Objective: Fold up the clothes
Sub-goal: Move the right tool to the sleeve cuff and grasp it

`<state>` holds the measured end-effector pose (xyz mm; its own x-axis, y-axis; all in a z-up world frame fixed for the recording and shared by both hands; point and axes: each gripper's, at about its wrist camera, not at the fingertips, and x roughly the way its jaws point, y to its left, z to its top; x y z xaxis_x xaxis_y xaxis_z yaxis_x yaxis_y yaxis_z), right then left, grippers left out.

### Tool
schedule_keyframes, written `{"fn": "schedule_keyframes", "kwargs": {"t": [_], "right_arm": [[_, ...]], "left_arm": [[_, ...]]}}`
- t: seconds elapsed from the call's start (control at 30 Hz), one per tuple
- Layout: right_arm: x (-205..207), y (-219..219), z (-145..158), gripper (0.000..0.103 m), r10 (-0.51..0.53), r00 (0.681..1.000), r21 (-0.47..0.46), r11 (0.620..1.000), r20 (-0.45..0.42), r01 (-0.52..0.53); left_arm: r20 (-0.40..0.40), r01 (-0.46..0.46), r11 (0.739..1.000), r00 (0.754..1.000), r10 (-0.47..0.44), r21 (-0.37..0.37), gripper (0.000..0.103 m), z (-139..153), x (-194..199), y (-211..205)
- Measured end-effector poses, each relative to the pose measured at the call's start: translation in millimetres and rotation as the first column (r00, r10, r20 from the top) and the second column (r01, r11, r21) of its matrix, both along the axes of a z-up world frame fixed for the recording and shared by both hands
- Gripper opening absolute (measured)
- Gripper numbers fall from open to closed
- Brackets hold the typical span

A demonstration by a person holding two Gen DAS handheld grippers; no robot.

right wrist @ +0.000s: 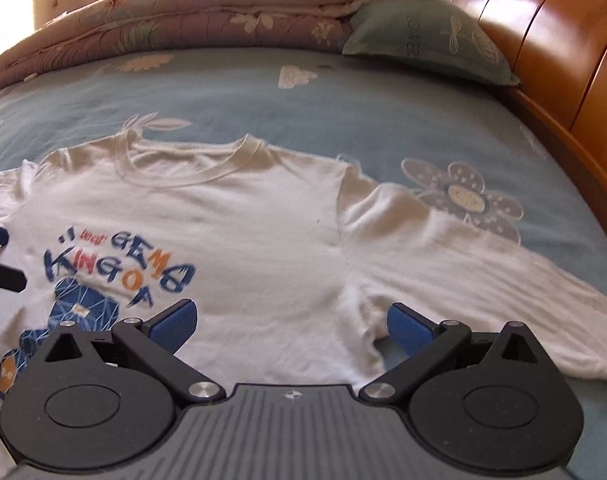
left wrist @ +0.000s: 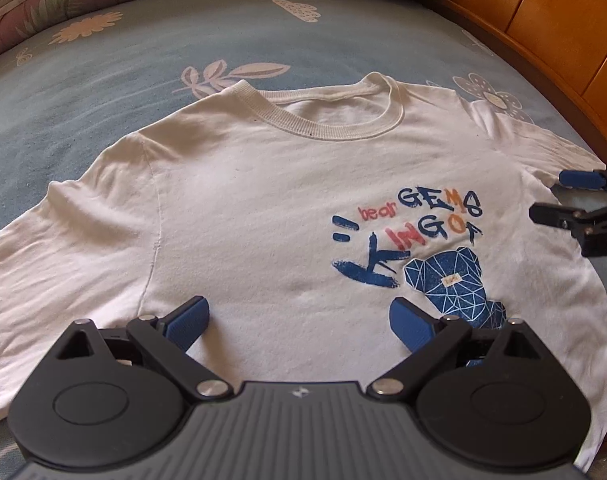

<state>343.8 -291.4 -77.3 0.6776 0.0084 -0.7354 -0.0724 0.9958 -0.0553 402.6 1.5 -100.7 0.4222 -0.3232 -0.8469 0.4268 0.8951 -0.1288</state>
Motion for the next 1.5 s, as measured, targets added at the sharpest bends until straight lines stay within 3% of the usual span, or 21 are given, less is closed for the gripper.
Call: {"fn": "schedule_keyframes", "kwargs": {"t": [0.17, 0.33, 0.43, 0.6, 0.77, 0.87, 1.13, 1.4, 1.5], "right_arm": [[29, -22, -12, 0.103, -0.049, 0.999, 0.051, 0.998, -0.001, 0.049], [12, -48, -28, 0.103, -0.117, 0.99, 0.074, 0.99, -0.085, 0.123], [5, -58, -20, 0.103, -0.113, 0.987, 0.081, 0.989, -0.116, 0.122], [17, -74, -3, 0.103, -0.127, 0.992, 0.064, 0.99, -0.009, 0.127], [32, -102, -16, 0.103, -0.188, 0.982, 0.096, 0.977, -0.012, 0.188], [11, -129, -27, 0.103, -0.279, 0.959, 0.108, 0.953, -0.051, 0.283], [-22, -168, -13, 0.103, -0.365, 0.931, 0.083, 0.928, 0.027, 0.362], [-37, -216, -28, 0.103, -0.472, 0.881, 0.122, 0.876, 0.027, 0.466], [-52, -241, -31, 0.103, -0.552, 0.834, 0.096, 0.83, -0.004, 0.55]], "left_arm": [[0.051, -0.041, 0.999, 0.998, 0.04, 0.02, 0.096, 11, 2, -10], [0.047, -0.084, 0.996, 0.995, 0.083, 0.017, 0.096, 17, 6, -21], [0.038, -0.095, 0.995, 0.995, 0.094, 0.019, 0.096, 19, 7, -29], [0.038, -0.089, 0.996, 0.995, 0.088, 0.03, 0.096, 20, 8, -50], [0.024, -0.056, 0.997, 0.998, 0.055, 0.043, 0.096, 18, 8, -75], [0.001, -0.041, 0.998, 0.999, 0.041, 0.054, 0.096, 15, 7, -86], [-0.025, -0.013, 0.997, 1.0, 0.015, 0.078, 0.096, 18, 11, -120], [-0.005, 0.124, 0.987, 0.992, -0.124, 0.103, 0.096, 28, 16, -166], [-0.015, 0.142, 0.983, 0.99, -0.141, 0.113, 0.096, 26, 14, -173]]}}
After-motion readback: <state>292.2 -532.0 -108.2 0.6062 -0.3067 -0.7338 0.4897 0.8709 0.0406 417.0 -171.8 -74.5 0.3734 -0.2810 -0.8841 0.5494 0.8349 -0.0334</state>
